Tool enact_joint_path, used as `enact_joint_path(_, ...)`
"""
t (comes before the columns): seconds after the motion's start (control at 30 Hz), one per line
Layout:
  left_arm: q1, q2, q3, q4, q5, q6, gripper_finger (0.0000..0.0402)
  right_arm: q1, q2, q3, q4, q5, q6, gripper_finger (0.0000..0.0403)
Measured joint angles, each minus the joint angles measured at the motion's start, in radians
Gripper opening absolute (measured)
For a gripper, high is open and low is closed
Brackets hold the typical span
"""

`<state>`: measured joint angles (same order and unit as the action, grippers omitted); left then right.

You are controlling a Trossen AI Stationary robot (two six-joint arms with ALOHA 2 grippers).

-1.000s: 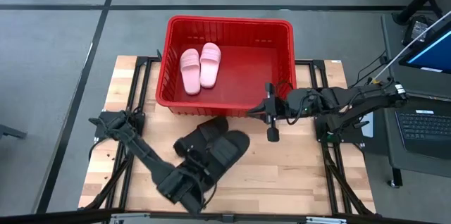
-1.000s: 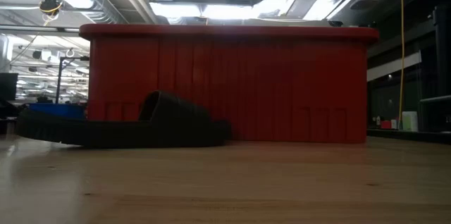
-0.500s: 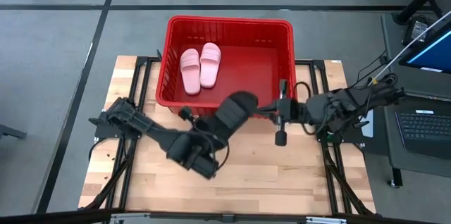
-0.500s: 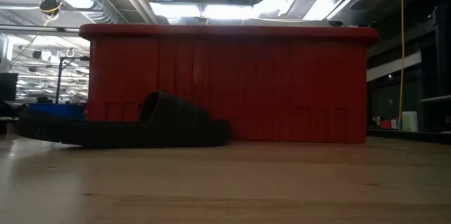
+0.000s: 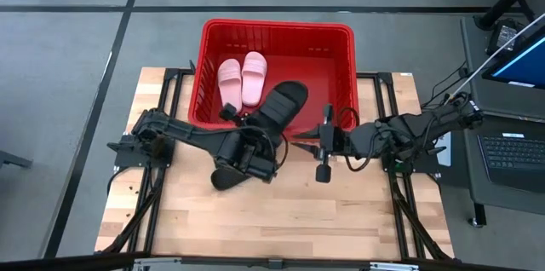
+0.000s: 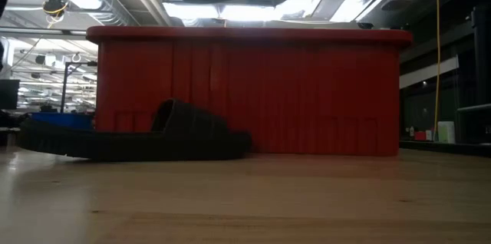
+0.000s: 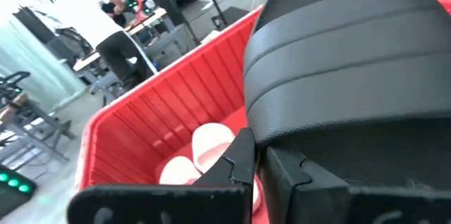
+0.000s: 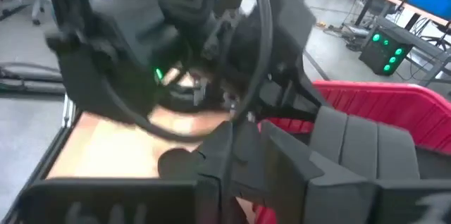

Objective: Pick and place slides into bin
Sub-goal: Put the bottom black slide into the red bin

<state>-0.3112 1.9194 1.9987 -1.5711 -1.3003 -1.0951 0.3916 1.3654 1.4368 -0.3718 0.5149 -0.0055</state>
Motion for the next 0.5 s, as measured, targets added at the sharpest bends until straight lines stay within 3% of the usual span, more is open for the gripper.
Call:
enact_joint_path(0.23, 0.015, -0.033, 0.0, 0.014, -0.002, 0.041, 0.0003, 0.0, -0.001, 0.001, 0.014, 0.0, -0.017, 0.0135)
enact_joint_path(0.5, 0.013, -0.108, 0.0, 0.203, -0.057, 0.229, 0.0003, -0.036, -0.001, 0.002, 0.055, 0.0, -0.051, 0.018)
